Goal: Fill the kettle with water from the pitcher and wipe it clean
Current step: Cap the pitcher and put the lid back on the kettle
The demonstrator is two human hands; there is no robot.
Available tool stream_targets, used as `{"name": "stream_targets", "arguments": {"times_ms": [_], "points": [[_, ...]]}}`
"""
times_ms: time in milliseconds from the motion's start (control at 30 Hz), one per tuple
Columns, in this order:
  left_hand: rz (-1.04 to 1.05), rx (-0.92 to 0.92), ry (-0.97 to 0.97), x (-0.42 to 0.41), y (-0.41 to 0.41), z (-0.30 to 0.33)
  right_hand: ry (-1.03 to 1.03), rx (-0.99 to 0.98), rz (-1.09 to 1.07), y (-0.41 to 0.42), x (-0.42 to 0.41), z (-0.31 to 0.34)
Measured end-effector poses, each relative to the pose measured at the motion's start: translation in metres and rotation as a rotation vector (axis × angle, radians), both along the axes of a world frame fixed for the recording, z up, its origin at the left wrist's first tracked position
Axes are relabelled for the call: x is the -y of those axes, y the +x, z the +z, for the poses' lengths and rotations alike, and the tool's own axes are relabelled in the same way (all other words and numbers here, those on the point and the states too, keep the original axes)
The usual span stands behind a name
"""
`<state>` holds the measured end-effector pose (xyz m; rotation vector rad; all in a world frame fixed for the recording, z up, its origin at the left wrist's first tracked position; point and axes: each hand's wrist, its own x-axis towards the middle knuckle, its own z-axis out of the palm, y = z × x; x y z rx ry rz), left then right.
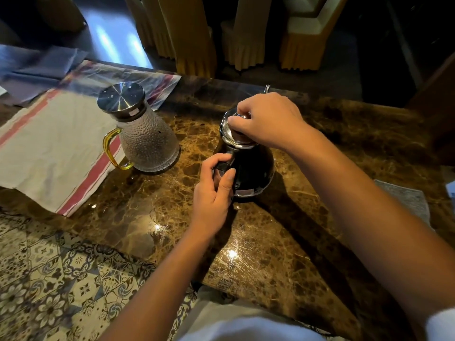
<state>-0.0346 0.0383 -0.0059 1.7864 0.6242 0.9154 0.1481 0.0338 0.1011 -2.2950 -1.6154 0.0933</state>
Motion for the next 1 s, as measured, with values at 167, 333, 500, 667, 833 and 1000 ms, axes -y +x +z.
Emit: {"name": "stream_targets", "arguments": {"times_ms": [167, 333, 500, 667, 833, 1000], "points": [[-0.021, 0.006, -0.001, -0.001, -0.001, 0.000, -0.150, 0.030, 0.044, 0.004, -0.008, 0.012], [-0.013, -0.006, -0.016, -0.004, -0.002, -0.004, -0.262, 0.163, 0.076, -0.001, -0.014, 0.027], [-0.007, -0.014, -0.003, -0.004, -0.001, -0.004, -0.347, 0.279, 0.089, -0.006, -0.022, 0.036], [-0.016, -0.003, -0.011, -0.005, -0.001, -0.006, -0.374, -0.088, 0.181, 0.013, -0.018, 0.035], [-0.020, 0.001, 0.009, -0.006, 0.000, -0.005, -0.360, -0.134, 0.213, 0.019, -0.019, 0.029], [-0.018, -0.001, 0.012, -0.007, -0.001, -0.006, -0.404, -0.245, 0.199, 0.020, -0.020, 0.034]]}}
